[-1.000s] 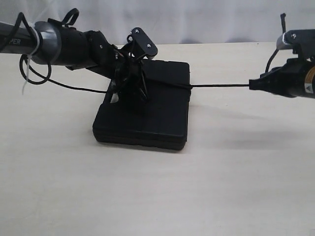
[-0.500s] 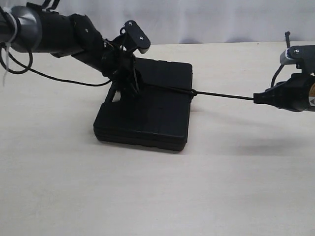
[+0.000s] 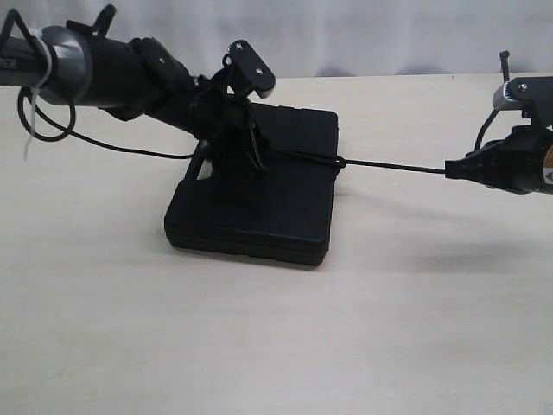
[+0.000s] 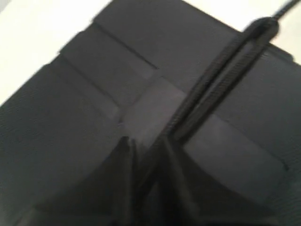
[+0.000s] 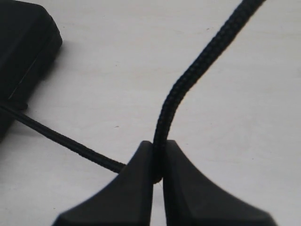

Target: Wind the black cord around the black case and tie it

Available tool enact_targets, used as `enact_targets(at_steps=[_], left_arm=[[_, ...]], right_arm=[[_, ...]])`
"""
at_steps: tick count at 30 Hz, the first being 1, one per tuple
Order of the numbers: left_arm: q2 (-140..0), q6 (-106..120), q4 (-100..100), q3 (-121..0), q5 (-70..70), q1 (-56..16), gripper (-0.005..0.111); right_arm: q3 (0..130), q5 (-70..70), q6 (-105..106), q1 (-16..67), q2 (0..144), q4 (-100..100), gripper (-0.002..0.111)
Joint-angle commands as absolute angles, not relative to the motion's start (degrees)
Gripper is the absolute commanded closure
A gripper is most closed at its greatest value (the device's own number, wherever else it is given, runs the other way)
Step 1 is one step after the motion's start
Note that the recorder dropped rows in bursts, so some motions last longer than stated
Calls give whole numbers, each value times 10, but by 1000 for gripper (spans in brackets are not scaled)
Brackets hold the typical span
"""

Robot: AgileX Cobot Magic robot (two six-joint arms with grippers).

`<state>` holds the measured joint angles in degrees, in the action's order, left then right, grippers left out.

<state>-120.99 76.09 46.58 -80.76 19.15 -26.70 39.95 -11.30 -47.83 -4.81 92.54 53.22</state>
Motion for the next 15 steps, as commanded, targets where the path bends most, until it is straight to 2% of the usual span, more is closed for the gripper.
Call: enact_targets(at_steps=[1,15], left_arm=[[-1229,806,470,-808,188,-289,107],[-1228,825,440,-808,235,-291,107]], right_arm=[[399,-118,-473,-52,922,530,104],[400,-82,-450,-55,922,516,104]])
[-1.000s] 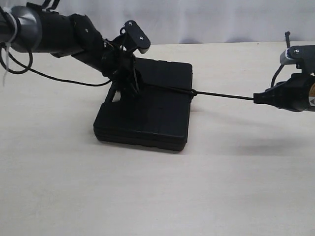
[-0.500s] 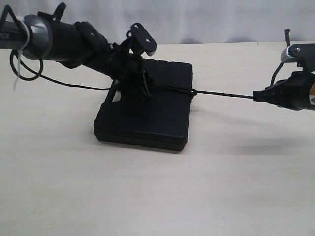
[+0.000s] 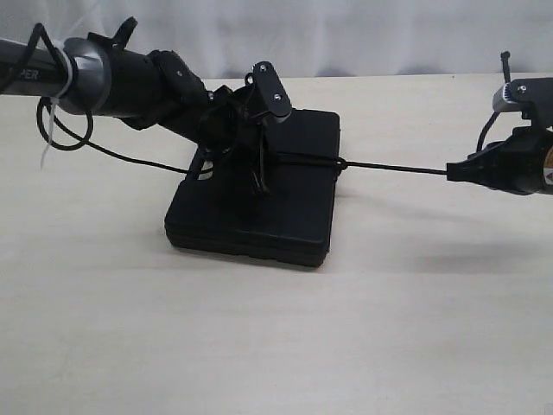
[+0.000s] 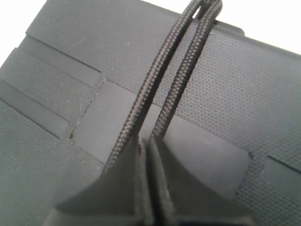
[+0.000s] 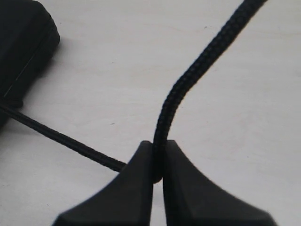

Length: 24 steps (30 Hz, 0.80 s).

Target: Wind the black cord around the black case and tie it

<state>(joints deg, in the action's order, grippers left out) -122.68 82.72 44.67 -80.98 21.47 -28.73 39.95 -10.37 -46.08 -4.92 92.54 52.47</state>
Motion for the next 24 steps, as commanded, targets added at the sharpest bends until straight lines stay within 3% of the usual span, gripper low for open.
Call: enact_targets(at_steps=[1,11,17,20,24], left_arm=[[-1228,825,440,-808,235,-291,107],[-1122,807,489,-808,324,-300,107],[-1161,904,582,-808,324,-315,107],[-1166,936,597,-808,320,-335,107],[-1166,944,597,-808,311,-360,107]], right_arm=[[400,-82,-450,-55,922,516,104],[426,-194,-432,-45,872,516,104],[439,-258,-439,-45,766,454,104],[476,-228,-463,-23,773,454,104],[550,-126,-458,66,774,461,104]])
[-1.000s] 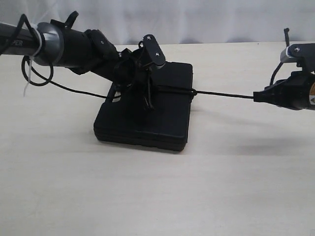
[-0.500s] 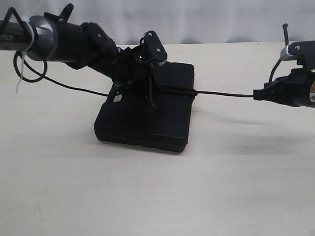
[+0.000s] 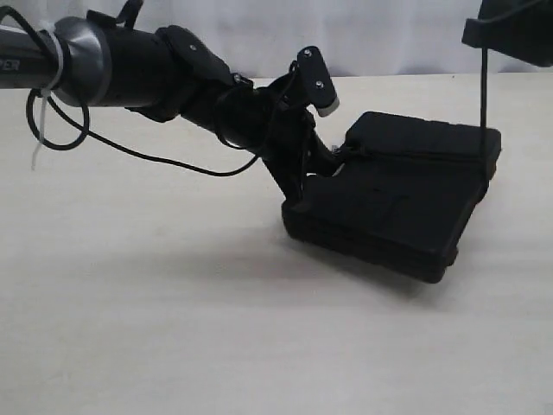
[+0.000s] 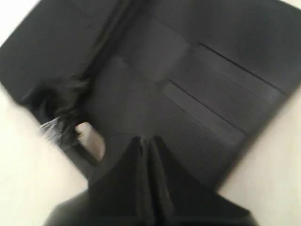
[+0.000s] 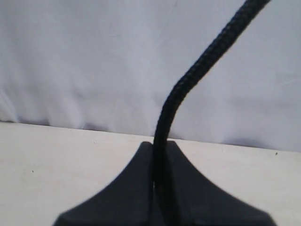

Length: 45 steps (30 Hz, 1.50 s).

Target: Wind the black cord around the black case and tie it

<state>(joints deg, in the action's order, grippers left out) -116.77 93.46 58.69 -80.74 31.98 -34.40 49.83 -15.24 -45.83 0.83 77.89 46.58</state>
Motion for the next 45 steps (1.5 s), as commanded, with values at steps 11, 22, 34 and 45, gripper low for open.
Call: enact_targets(at_steps=[11,22,34,45], left_arm=[[-1155,942,594,-808,272,-363,107],[-1156,923,591,-807,286,-354,107],[-1195,968,603,-807,301,-368,107],[-1210,1023,627,-807,352,-373,107]], right_arm=[[622,-38,-444,177,866,459,104],[626,14,-441,201,917,459,104],[626,115,-389,184,891,479,104],[607,150,-407,146,880,485,104]])
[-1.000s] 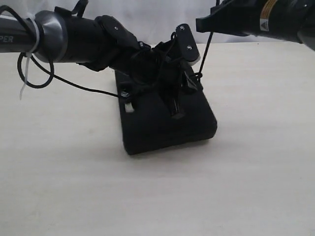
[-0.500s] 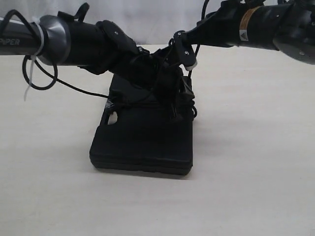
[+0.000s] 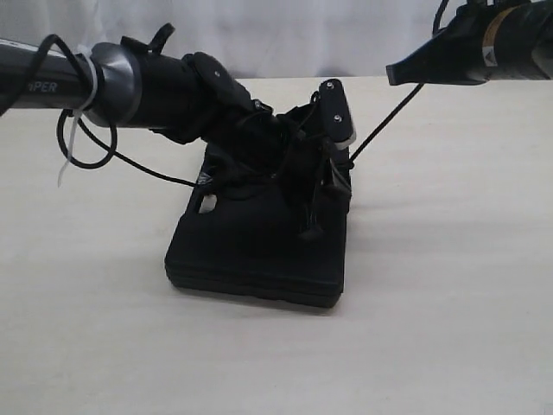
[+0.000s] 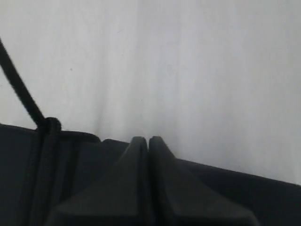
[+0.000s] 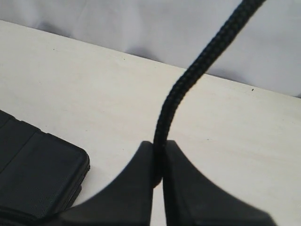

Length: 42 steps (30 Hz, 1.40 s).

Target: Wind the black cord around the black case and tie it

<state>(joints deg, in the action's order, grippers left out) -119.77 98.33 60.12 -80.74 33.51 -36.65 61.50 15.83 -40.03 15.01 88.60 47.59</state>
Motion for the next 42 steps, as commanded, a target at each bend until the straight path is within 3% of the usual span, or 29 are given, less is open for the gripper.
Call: enact_targets(at_steps=[1,5,11,16,31,42], left_arm=[[-1214,1032,630,-807,336,-374,107],[-1211,1035,654,-807,253,-377,107],[-1167,1035,652,-807,264,-377,107],[-1192,1015,654,-807,160,-367,107],[-1254,1056,652,-808,174,-387,107],[-1254,1058,652,-808,176,-387,107]], right_arm=[[605,147,-410,146,880,485,104],[603,154,-411,146,880,485,104],[603,152,-411,146,880,485,104],[603,150,-411,146,880,485,104],[603,158,-411,146,880,485,104],[584,300,-419,146,883,529,104]])
